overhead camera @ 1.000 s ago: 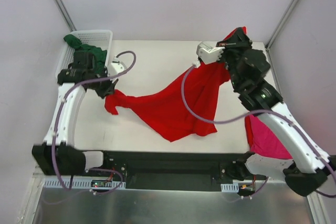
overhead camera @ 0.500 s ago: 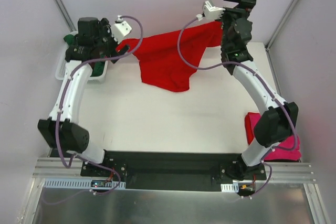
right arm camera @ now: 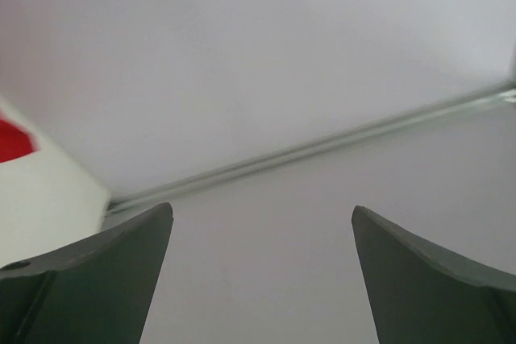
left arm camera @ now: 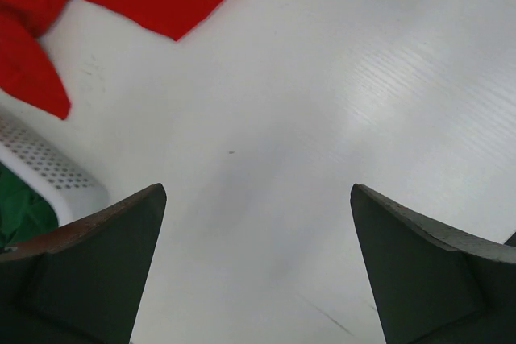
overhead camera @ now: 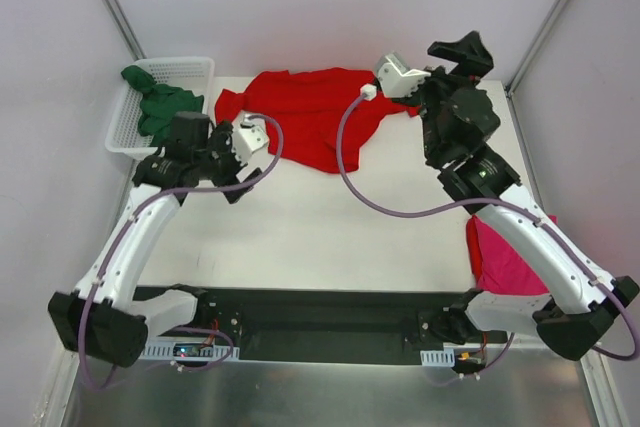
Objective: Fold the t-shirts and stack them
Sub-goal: Flatten out the tshirt
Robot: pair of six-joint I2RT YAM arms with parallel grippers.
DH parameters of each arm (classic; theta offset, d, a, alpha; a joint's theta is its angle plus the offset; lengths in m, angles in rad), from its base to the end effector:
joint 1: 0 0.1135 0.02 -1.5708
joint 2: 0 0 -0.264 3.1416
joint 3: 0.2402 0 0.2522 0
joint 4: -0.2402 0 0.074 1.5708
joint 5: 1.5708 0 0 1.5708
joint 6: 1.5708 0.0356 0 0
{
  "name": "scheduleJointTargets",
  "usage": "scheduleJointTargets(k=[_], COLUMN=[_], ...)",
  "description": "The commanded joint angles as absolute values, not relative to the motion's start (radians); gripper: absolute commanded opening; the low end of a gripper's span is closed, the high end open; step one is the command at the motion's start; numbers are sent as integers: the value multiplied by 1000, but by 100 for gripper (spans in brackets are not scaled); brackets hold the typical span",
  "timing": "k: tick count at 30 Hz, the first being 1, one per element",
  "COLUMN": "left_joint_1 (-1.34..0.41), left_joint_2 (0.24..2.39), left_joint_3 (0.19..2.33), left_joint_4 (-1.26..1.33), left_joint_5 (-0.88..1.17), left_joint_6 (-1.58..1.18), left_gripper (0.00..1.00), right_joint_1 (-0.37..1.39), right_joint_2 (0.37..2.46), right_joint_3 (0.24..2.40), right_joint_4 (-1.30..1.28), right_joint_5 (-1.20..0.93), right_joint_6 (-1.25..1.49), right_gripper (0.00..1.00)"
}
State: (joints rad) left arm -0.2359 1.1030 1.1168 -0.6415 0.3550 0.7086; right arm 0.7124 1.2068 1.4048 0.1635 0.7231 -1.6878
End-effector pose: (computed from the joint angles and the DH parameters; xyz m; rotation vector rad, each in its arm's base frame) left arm 0.2227 -0.0663 0.3494 1.1517 1.8229 -0.1181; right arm 0.2035 0.1446 0.5028 -0.9099 1.0818 -1.2552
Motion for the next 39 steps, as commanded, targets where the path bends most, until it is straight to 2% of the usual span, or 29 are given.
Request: scheduleJointTargets(k=[1,7,10,14,18,22,29,33,39], left_joint_1=[-236,-267,-270,-270,-270,-272,-273,-273,-267], left_joint_2=[1341,1730,1879,2026,2127,2137,2144,2207,2292], left_joint_3=[1250,1527,1651,1808,1908,1888,1833,1873,1943], left_joint_4=[-623,-594,-592,-594,-601,-618,-713,-782,-788], left_joint_5=[456,396,397,387,403,452,531,537,388], left_joint_6=[608,566,563,535,494,439,413,403,402], left_gripper=[99,99,99,99,99,99,99,99,99], right_joint_1=[745,761,755,641,557,548,523,525,540], right_joint_2=[1259,1514,1545,1618,1723,1814,2092,2152,2164], right_joint_3=[1526,1868,1872,1853,1858,1851,2124,2141,2051], right_joint_4=[-401,-907,-985,-1078,-1054,-948,-917,-839,-769], right_joint_5=[611,450,329,71,-63,-127,-227,-193,-15], right_joint_6=[-1281,-975,-951,-882,-827,-799,-680,-650,-640], right_gripper=[96,96,96,97,98,98,98,94,90])
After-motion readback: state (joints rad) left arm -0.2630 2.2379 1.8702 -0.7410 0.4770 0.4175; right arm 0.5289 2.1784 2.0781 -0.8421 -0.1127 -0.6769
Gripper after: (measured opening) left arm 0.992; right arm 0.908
